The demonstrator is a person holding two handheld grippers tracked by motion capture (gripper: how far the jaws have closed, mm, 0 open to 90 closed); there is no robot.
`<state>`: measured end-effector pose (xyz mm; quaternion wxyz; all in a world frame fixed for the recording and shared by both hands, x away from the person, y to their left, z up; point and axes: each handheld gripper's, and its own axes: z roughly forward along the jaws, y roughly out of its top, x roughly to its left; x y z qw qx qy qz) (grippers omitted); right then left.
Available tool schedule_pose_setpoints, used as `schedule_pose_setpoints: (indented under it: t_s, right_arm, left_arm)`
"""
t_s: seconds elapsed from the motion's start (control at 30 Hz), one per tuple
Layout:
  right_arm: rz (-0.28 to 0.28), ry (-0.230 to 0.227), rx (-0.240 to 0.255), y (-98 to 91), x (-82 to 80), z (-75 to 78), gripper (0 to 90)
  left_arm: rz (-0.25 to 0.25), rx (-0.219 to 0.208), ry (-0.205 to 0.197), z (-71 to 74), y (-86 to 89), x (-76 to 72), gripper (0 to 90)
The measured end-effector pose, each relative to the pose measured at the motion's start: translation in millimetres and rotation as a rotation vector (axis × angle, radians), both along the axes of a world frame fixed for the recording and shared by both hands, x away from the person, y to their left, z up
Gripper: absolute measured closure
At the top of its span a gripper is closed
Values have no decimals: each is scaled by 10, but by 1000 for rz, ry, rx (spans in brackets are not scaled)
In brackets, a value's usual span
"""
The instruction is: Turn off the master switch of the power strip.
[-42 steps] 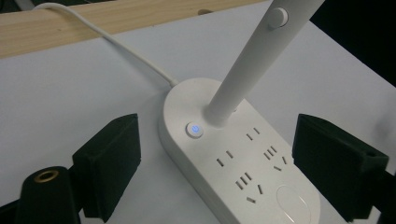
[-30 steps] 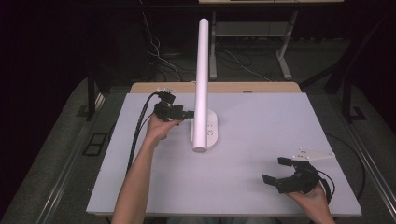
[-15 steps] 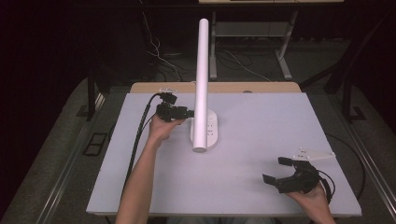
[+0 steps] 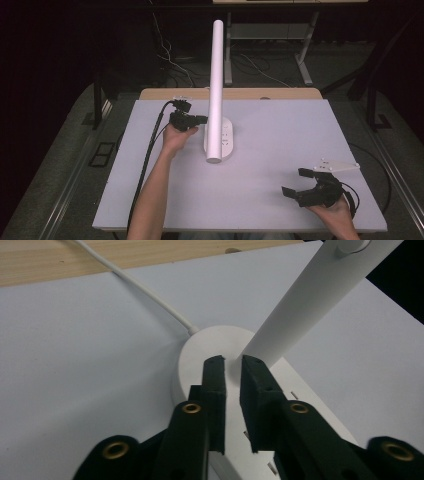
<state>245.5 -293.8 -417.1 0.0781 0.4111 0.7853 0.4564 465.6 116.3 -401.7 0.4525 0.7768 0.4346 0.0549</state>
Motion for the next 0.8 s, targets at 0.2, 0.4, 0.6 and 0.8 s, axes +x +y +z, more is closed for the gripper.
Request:
schedule_pose_setpoints:
  t_s: [0.2,0.4,0.6,0.8]
  right_arm:
    - [3,-2,-7,-2,4,0,0]
    - [-2,-4,-7,-23,5,2,0]
    - [-1,-4,-8,-26,6,1,0]
    - [-2,-9,-8,-30,4,0,0]
  left_arm:
    - [27,38,0,-56,-29,29,900]
    - [44,39,5,-114,-69,50,900]
    - [29,51,23,-182,-106,69,900]
    - [31,39,30,-201,-120,72,900]
